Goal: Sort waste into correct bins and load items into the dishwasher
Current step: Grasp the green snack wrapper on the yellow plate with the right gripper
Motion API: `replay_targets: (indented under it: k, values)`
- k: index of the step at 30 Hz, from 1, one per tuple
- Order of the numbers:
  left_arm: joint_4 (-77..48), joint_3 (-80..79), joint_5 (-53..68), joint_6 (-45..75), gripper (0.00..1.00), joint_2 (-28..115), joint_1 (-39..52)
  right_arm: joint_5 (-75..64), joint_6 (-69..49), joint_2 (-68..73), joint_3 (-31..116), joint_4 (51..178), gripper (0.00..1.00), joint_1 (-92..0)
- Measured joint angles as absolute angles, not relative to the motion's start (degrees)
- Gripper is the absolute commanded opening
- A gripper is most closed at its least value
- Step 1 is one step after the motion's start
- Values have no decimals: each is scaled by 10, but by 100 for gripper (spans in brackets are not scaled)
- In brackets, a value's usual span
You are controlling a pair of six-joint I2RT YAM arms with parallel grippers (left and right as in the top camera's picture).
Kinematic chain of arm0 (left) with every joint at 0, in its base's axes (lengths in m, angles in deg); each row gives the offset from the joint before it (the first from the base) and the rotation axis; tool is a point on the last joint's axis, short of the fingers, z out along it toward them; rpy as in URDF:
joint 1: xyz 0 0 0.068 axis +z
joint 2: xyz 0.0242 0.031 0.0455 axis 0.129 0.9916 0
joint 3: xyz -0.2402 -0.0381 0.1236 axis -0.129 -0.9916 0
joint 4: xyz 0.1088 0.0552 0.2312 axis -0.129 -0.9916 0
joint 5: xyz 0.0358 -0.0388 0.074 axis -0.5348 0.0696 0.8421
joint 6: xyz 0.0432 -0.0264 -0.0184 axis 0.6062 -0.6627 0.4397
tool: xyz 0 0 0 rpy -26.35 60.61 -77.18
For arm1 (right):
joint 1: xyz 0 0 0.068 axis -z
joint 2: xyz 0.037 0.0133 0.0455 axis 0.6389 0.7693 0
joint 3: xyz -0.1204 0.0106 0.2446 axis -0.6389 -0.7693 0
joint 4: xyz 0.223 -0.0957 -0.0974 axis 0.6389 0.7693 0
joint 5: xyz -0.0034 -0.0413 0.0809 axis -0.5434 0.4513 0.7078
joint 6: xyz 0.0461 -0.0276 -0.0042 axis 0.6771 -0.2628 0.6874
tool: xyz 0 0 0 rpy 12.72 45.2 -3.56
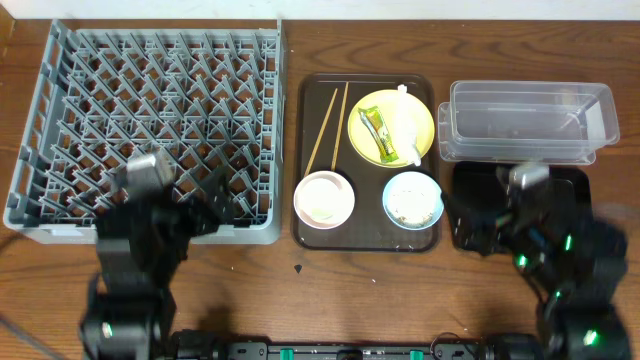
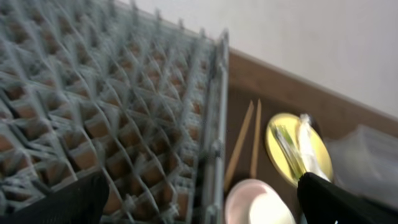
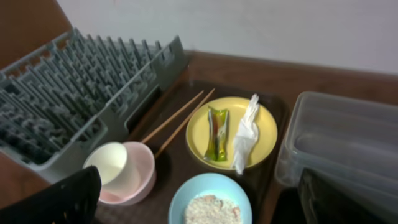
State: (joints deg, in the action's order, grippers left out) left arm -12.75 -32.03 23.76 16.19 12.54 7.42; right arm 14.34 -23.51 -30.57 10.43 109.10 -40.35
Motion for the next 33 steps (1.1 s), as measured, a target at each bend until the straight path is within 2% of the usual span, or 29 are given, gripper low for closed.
replay_targets:
  k: [4, 7, 13, 15, 20, 23, 27, 31, 33]
  values:
    - [-207, -221, 181, 162, 98, 226, 74, 151, -228, -145, 261, 1209, 99, -404]
    - [-229, -183, 156, 162, 98, 259, 74, 171, -220, -64, 332, 1248, 99, -404]
    - [-234, -176, 115, 162, 98, 259, 74, 241, -192, 17, 354, 1224, 99, -406]
    - [-235, -176, 108, 168, 98, 255, 74, 239, -187, 45, 373, 1251, 99, -421]
    - [-260, -160, 100, 181, 98, 253, 74, 113, -182, 156, 501, 1344, 99, -530]
    - [-279, -148, 99, 183, 98, 253, 74, 18, -182, 228, 576, 1357, 99, -592]
    - [-313, -136, 97, 183, 98, 247, 74, -45, -181, 303, 614, 1346, 99, -622]
    - [-339, -135, 83, 184, 98, 229, 74, -74, -177, 354, 614, 1328, 78, -624]
    - [-340, -135, 77, 184, 98, 215, 74, -93, -172, 378, 614, 1300, 72, -623]
